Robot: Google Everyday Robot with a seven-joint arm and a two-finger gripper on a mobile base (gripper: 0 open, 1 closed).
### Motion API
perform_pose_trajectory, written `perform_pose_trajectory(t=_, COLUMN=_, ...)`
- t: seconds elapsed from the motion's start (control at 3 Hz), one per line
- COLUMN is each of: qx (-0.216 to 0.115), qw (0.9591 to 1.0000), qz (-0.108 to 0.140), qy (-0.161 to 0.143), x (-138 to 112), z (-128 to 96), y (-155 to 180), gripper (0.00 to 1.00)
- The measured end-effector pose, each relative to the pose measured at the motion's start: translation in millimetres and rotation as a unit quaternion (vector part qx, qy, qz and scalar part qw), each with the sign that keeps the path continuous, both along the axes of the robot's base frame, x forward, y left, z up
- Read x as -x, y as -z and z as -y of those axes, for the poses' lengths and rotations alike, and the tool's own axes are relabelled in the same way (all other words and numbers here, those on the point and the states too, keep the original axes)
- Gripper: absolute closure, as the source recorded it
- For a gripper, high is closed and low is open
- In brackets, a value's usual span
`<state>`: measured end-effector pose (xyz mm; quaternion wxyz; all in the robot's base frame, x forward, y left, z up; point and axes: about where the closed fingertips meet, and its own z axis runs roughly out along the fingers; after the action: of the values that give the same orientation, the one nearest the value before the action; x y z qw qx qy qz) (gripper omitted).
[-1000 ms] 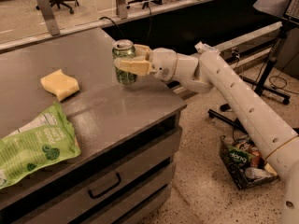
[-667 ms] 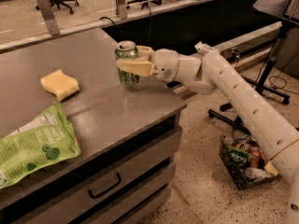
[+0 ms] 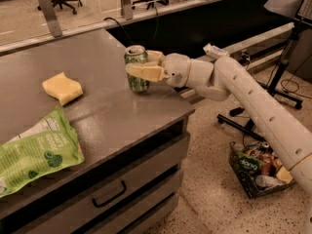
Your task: Place green can upright
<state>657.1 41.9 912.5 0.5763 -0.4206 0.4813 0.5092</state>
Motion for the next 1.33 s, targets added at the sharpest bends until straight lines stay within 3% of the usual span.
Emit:
perform_pose_trajectory(t=0.33, qx=0.005, qw=0.9999, qz=-0.006, qy=0.008, x=0, z=4, y=4, gripper=0.12)
perform_pose_trajectory(t=0.67, qx=0.015, qw=0.9997, qz=-0.009, qy=0.014, x=0, z=6, y=6, gripper=0.00)
perform_pose_trajectory(t=1.33, qx=0.091, qw=0.9951, qz=-0.016, qy=0.035, x=6, z=20, y=-8, gripper=0.00)
